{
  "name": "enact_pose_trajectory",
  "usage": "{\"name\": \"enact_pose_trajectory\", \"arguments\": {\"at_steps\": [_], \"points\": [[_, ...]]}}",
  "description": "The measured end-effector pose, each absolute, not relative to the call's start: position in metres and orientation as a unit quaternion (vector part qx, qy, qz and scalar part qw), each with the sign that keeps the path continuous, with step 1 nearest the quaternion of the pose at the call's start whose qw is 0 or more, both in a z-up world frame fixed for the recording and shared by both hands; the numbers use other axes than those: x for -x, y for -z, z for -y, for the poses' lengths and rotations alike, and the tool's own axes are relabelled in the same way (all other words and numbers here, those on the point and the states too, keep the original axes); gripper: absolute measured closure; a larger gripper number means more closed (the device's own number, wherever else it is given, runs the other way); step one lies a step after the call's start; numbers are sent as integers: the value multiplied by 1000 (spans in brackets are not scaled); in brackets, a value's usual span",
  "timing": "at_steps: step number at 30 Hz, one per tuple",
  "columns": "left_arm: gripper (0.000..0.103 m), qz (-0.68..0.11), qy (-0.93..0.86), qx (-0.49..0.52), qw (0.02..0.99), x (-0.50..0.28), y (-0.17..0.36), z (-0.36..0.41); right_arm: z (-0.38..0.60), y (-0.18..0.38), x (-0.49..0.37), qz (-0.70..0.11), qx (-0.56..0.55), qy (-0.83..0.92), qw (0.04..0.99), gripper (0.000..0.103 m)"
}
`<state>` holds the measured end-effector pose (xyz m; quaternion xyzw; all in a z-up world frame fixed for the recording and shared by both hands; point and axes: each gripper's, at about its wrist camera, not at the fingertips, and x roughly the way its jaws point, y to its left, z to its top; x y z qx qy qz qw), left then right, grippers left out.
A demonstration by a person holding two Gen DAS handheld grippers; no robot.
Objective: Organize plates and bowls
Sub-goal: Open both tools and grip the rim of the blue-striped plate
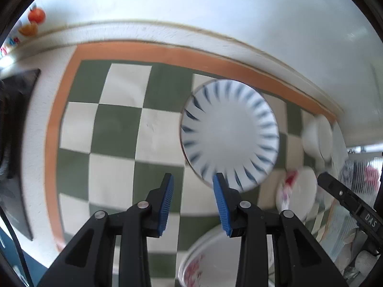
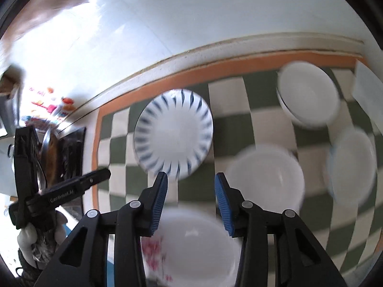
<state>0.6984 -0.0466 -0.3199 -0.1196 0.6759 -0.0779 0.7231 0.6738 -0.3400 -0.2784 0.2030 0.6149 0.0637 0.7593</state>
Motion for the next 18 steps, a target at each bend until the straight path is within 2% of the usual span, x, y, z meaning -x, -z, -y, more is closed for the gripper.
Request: {"name": "enact_pose_trajectory", "arguments": {"at_steps": [6,13,14,15,16,17,18], "points": [[71,-700,75,140,697,-739,370,46,334,342,-755,-654,-184,-30,733,59],[73,-705,82,129,692,-754,397,53,336,399,-788,-694,-206,-14,689,62],[73,-703,87,130,694,-754,397,53,336,403,-789,-696,-208,-14,687,67],[77,-699,91,131,697,-755,397,53,336,407,-790,-698,-209,-13,685,73],[83,-697,95,130,699,-755,397,54,337,408,-789,-698,-214,-15,684,75],[83,-696,97,127,700,-756,396,54,337,411,-790,-694,-224,-20,684,84],[83,-696,96,120,702,-755,396,56,336,411,-789,-691,-230,-24,684,87]]}}
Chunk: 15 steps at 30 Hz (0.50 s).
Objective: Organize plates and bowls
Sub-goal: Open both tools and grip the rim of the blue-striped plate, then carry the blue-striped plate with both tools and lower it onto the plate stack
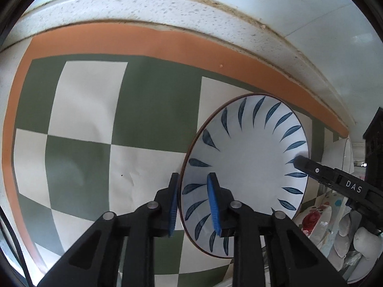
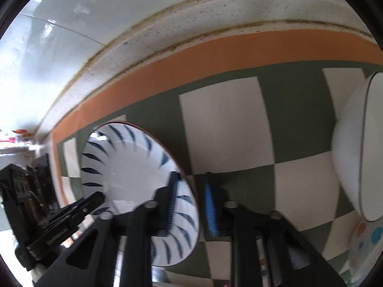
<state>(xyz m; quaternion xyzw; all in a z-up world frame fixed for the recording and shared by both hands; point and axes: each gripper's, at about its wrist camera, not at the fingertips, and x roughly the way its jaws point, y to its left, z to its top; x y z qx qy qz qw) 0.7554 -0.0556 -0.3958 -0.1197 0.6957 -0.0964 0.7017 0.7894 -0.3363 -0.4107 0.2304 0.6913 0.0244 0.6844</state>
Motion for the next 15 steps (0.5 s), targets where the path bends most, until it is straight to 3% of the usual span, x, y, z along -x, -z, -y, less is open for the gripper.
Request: {"name": "enact_pose_trajectory", "arguments": {"at_steps": [7,15], "points": [[83,-685,93,92,717,-752,383,64,317,399,-784,-685,-172,-20,708,87],[83,-670,101,92,730,-740,349,70,323,369,-769,-665,-186,-37,723,89]]}}
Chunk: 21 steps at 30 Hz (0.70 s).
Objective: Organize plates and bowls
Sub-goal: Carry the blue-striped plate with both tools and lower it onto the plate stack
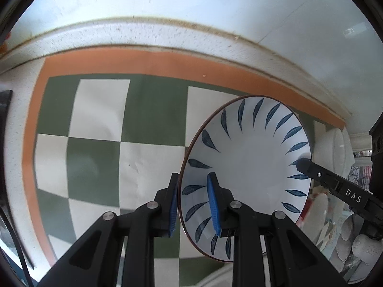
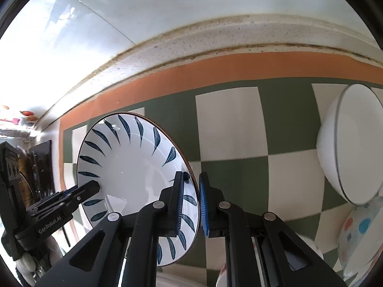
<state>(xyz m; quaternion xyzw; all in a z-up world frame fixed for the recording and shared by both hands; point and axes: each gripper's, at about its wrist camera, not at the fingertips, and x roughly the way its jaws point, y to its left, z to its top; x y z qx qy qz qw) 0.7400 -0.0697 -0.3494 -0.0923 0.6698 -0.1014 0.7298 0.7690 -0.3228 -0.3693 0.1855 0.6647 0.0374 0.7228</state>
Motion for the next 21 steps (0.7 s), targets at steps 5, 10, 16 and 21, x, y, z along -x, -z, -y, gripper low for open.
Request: {"name": "enact_pose_trajectory", "arguments": {"at_steps": [5,10,16,21], "points": [[83,-658,112,88,740,-718,317,72,329,338,-745,-650,-196,-56,732,89],[83,-650,124,80,745,-684,291,73,341,308,-706,-636,-216,-72,737,89],[83,-651,136,68,743,-639,275,78,347,286,-650,-633,-219,-82,738,89],[83,-652,146,57,742,-608,269,85,352,278,-605,-631,-223,-81,739,89]]}}
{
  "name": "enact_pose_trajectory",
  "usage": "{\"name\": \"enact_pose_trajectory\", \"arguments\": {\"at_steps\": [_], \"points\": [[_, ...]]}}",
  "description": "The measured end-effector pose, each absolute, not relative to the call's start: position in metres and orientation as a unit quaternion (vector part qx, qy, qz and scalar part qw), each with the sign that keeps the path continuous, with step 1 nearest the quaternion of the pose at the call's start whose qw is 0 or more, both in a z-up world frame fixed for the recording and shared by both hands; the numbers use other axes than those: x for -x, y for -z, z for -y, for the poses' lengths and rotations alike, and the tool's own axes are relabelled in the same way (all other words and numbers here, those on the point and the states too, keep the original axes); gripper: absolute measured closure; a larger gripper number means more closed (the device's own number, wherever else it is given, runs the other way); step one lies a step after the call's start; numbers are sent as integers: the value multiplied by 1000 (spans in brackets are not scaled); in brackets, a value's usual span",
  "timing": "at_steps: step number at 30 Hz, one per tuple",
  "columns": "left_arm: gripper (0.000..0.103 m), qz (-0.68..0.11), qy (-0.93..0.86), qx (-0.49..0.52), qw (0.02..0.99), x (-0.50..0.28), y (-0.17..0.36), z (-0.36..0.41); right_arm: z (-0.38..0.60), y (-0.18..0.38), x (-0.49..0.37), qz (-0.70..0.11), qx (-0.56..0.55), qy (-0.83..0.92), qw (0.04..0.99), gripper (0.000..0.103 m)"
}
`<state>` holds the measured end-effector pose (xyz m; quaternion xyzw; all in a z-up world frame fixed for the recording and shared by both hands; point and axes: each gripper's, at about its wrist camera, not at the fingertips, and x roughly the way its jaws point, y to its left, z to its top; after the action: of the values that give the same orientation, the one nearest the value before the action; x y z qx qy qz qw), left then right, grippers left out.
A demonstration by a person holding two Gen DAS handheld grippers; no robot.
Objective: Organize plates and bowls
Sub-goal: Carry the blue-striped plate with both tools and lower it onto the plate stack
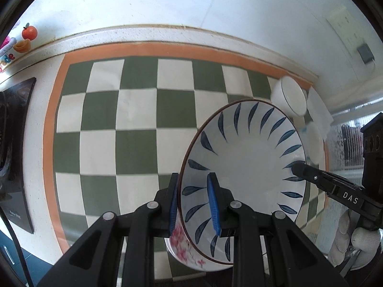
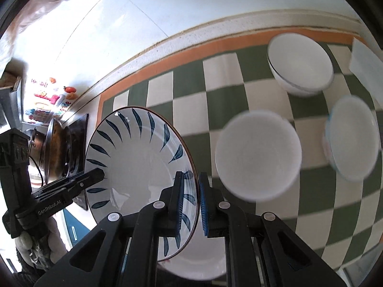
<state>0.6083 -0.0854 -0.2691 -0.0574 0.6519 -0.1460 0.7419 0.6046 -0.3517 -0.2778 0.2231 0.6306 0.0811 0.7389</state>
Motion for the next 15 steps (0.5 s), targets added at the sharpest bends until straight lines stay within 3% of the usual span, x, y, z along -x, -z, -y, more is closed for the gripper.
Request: {"name": "enact_pose_trajectory", "arguments": {"at_steps": [15], "points": [[82,-702,143,30,697,-553,326,99,359,320,-522,-653,-241,-68,715,89]]}}
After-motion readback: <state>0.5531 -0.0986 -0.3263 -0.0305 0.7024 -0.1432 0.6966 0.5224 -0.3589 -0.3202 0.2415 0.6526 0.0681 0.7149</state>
